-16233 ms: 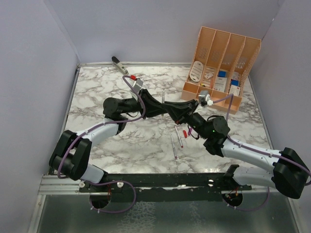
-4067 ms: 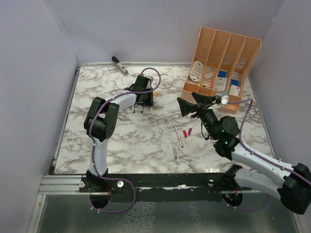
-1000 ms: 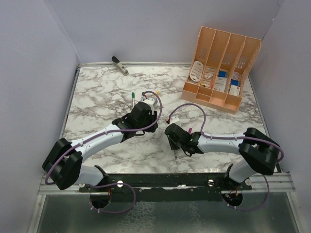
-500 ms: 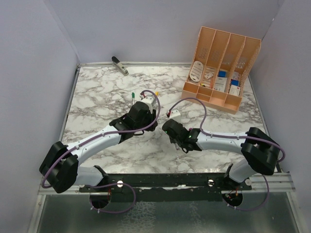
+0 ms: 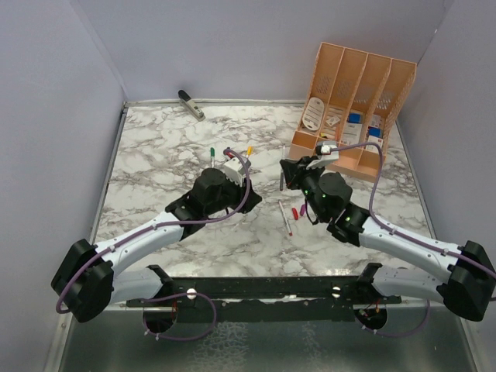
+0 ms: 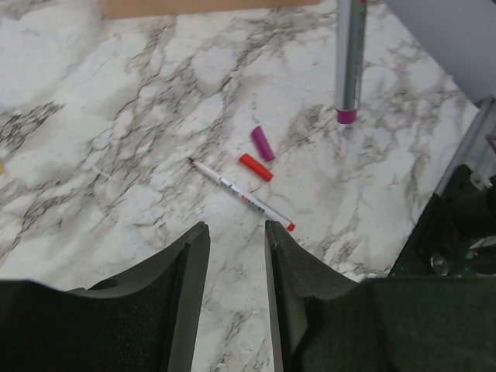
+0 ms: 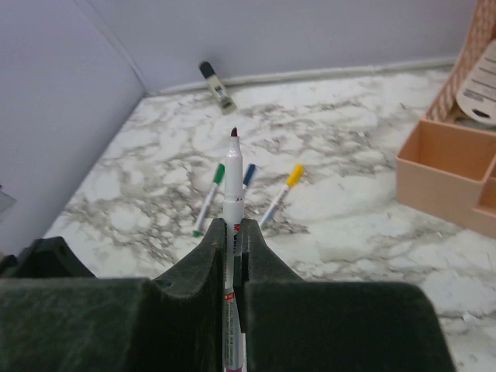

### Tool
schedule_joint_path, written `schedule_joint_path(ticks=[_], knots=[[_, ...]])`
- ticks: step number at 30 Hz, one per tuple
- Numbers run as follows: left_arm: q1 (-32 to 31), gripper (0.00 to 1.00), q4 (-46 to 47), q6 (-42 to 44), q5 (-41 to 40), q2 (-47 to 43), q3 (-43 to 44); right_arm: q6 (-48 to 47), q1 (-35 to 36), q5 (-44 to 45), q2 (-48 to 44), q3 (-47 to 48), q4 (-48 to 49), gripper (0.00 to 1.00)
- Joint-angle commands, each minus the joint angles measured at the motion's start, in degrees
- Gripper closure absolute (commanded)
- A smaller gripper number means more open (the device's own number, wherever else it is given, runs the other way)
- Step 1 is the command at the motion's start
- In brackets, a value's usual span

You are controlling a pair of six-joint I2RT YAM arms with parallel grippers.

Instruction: Insert the pens into the pen caps

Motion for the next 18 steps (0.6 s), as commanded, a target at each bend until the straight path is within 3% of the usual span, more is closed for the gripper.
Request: schedule_joint_path(ticks=[1,6,18], knots=[[0.04,0.61,14.34,1.53,12.56,-2.88,-1.18,-3.84,-0.12,-5.70,-3.41,-3.93,15.65,0.99],[0.03,0.60,17.23,1.59,17.50,-2.41,1.43,-3.00,-0.14,-10.10,-5.09,-7.89,24.09,0.99],[0.03,0.60,20.96,0.10,16.07,-1.53,3.42,0.62,-0.14,-18.56,-3.68,-9.69,28.10,0.99]])
